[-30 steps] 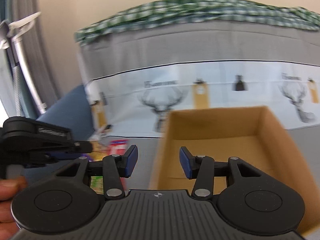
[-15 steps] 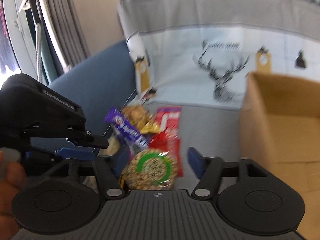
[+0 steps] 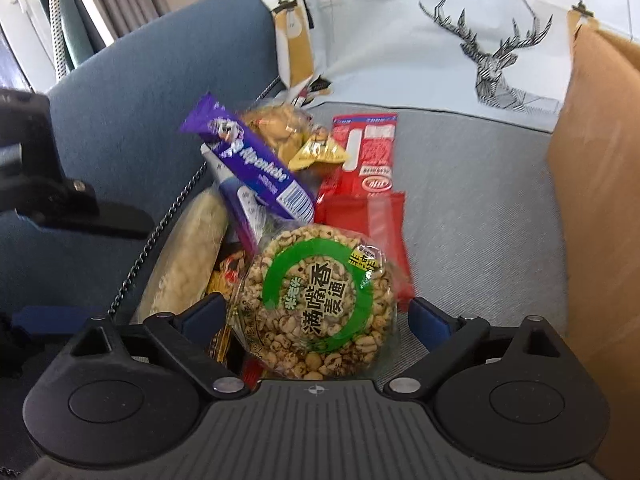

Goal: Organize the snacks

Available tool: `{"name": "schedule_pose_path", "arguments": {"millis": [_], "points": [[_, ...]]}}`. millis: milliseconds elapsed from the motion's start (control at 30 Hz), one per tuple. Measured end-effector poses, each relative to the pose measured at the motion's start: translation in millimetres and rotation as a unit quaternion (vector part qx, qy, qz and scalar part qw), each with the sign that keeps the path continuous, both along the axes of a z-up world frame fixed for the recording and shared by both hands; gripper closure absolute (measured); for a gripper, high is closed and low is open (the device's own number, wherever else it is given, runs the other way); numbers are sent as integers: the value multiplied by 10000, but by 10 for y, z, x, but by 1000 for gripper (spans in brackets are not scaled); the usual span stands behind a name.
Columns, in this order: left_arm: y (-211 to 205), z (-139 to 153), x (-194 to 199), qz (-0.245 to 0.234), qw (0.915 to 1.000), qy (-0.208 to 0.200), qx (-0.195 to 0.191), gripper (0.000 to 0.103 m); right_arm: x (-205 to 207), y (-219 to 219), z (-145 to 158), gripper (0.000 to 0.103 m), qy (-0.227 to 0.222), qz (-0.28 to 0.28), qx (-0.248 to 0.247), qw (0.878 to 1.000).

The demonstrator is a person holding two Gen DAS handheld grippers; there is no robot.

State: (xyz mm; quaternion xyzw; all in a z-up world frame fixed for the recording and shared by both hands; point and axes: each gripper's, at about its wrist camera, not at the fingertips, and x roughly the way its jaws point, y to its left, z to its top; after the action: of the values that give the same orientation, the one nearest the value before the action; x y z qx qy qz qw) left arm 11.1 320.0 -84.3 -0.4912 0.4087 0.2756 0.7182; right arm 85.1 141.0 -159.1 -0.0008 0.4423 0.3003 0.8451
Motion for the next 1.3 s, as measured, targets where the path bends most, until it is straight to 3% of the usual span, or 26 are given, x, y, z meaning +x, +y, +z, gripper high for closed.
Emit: {"name": "schedule_pose_path", "arguments": {"millis": [67, 133, 167, 200, 467, 600, 733, 1033, 1167, 1267, 1300], "points": [[18, 0, -3, 21, 10000, -11, -57, 37, -14, -12, 18, 22, 8, 142, 74, 9999], [30, 1, -3, 43, 9999, -26, -106, 37, -56, -29, 77, 46, -12, 357, 122, 9993], [35, 0, -7, 52, 9999, -37, -135, 37, -54, -39, 86, 73, 22, 450, 126, 9989], [39, 1, -14, 58, 9998, -49, -163, 37, -71, -64, 105, 76, 31, 481, 98, 9988], [64, 12, -24, 58, 9995, -108, -293, 37, -226, -294, 321, 77, 116, 306, -267, 9991], [62, 10, -12, 82, 9996, -86, -255, 37, -513, -441, 625, 77, 112, 185, -548, 9983], [23, -13, 41, 7, 10000, 0, -92, 36, -784, -618, 759, 77, 64, 381, -465, 9982], [-109, -195, 309, -356, 9975, 406, 459, 27, -716, -700, 409, 77, 965, 548, -35, 9938], [-165, -270, 395, -529, 9951, 542, 637, 25, -696, -741, 319, 77, 1361, 341, 269, 9897], [-192, -299, 421, -607, 9934, 627, 748, 29, -707, -767, 293, 77, 1537, 276, 357, 9871], [-191, -300, 427, -622, 9926, 666, 805, 38, -707, -768, 302, 76, 1556, 283, 358, 9868]]}}
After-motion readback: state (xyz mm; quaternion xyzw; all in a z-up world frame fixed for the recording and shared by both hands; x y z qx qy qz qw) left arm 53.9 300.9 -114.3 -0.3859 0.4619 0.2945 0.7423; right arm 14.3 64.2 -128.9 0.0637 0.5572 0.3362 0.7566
